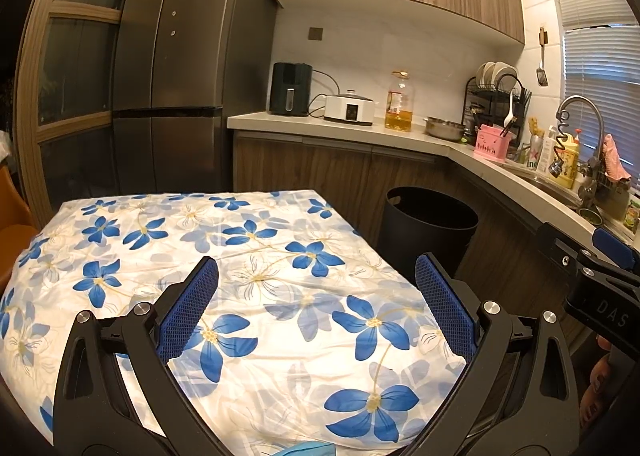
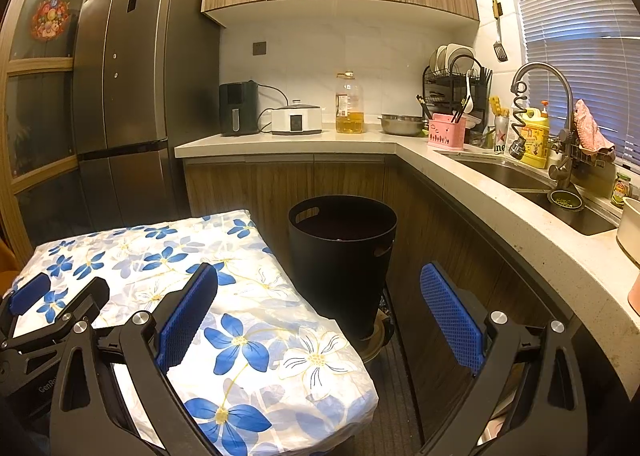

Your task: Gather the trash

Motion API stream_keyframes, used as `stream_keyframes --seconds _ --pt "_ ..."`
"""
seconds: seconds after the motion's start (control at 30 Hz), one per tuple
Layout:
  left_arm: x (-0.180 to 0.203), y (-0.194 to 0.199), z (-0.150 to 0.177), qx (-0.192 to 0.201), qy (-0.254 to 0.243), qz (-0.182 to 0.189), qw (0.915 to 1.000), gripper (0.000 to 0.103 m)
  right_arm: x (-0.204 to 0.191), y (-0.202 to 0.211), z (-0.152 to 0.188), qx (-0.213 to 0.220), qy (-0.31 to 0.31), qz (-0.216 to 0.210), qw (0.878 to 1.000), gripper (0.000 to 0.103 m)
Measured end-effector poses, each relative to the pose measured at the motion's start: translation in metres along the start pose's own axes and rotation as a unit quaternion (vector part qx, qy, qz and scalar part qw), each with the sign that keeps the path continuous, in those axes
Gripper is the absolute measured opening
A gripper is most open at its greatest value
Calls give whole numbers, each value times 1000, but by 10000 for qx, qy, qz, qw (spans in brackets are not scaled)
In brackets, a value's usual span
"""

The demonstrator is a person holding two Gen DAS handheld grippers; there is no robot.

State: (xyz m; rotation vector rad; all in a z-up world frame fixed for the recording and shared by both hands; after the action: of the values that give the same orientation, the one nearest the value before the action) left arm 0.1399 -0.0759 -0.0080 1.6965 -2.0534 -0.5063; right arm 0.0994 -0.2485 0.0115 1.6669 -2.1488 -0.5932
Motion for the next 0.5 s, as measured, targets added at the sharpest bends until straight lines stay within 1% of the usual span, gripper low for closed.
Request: stream_keyframes --seconds 0.5 --pt "2 2 -1 13 6 3 10000 97 0 1 0 4 -3 1 10000 97"
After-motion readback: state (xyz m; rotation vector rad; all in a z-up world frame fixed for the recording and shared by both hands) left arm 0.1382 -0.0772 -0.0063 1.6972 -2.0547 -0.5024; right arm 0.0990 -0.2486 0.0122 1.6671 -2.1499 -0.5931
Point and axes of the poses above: each gripper's, at about its wrist camera, not at the fingertips, and y roughly against the way its jaws point, x to its right, z to its underside, the point moved 7 cm from there along -y, roughly the way its jaws point, and after that the axes turned 11 degrees about -x, right-handed, at the moved point
